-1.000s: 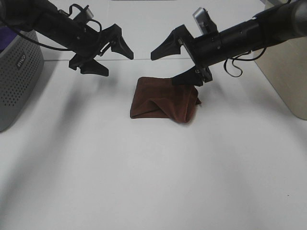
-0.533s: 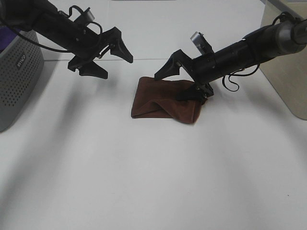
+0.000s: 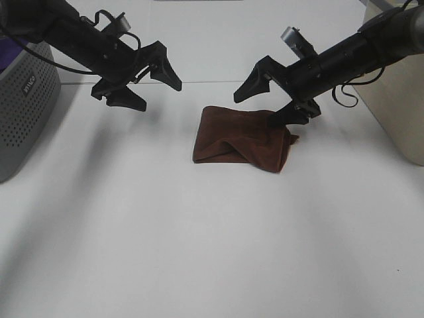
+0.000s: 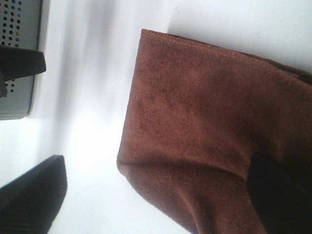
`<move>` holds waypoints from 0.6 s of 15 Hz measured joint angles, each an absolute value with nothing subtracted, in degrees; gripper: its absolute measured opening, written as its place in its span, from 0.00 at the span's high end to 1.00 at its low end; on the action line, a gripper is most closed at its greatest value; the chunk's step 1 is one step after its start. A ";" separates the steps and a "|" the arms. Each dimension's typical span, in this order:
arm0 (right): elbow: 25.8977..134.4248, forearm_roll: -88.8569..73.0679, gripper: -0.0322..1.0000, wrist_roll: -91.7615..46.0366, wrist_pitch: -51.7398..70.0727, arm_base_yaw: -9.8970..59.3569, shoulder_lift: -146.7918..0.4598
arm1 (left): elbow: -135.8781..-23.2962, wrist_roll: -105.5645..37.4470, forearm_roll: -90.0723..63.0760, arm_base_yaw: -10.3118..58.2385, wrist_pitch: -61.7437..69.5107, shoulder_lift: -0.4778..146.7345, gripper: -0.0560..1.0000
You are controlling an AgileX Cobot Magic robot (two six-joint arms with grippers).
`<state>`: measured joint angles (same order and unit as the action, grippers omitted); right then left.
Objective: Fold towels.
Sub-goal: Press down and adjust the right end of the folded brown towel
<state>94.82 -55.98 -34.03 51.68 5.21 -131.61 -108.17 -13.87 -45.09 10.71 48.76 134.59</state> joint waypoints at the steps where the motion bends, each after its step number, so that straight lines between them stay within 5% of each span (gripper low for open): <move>1: 94.82 -53.51 0.04 -32.83 52.02 4.87 -130.63 | -108.17 -13.87 -45.03 10.71 49.62 134.59 0.16; 9: 94.25 -33.75 0.04 -21.83 67.15 4.53 -115.11 | -108.17 -17.42 -38.73 10.71 64.74 122.56 0.16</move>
